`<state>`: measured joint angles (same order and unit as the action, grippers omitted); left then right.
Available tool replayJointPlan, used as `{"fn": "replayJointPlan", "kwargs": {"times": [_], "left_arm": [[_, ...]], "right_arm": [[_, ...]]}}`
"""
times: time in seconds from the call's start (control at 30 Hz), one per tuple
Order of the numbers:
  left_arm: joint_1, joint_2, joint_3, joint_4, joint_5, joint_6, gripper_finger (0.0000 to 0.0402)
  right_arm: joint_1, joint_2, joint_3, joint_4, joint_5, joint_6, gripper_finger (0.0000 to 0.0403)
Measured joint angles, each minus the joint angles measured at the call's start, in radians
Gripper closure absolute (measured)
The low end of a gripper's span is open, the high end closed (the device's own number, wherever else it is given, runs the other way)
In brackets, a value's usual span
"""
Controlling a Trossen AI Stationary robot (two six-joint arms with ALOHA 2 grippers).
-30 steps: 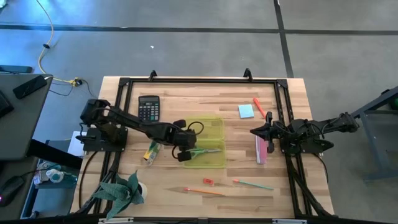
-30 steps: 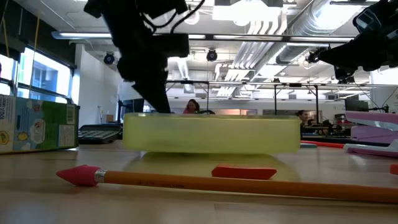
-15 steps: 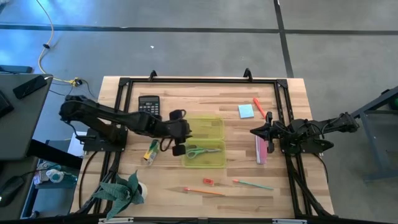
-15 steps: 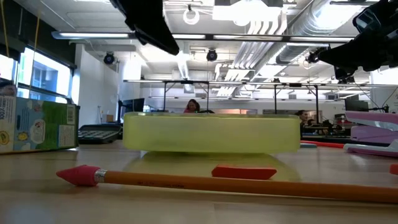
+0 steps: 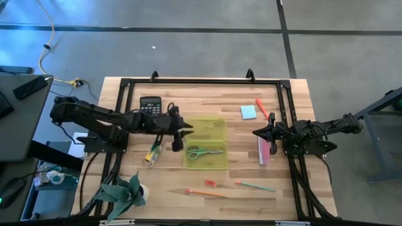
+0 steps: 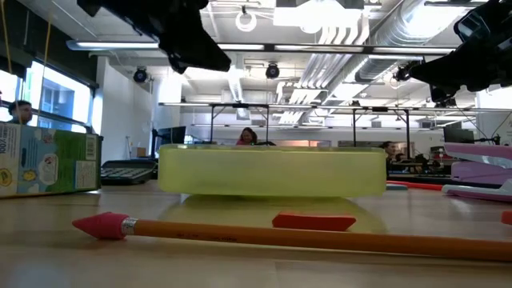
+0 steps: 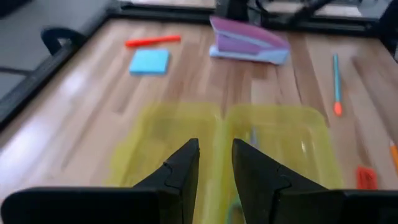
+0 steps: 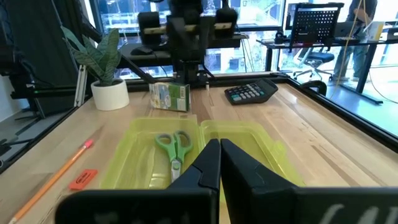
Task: Pack school essentials
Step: Put the orange pen into the yellow supply box
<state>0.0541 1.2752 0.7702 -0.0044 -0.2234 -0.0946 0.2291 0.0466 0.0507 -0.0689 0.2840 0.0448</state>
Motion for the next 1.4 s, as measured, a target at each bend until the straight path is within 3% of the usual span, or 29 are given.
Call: {"fn": "replayJointPlan", "kwargs": {"times": [0.37,1.0,1.23,1.4], "left_arm": [[0.211,-0.039,-0.003,0.124,0.197,0.091,0.0316],[0.231,-0.038,-0.003,0.269,0.179,0.232,0.0316],[0.260,-0.038,-0.002,0.311,0.178,0.247,0.0316],[0.281,-0.038,-0.002,0.317,0.178,0.245,0.0316]], "right_arm": [[0.000,0.004,0.000,0.000,0.000,0.000,0.0403],[0.000,0.004,-0.002,0.019,0.016,0.003,0.0403],[0.000,0.005,-0.002,0.089,0.020,0.093,0.0403],[0.000,0.005,-0.002,0.123,0.042,0.029,0.0403]]}}
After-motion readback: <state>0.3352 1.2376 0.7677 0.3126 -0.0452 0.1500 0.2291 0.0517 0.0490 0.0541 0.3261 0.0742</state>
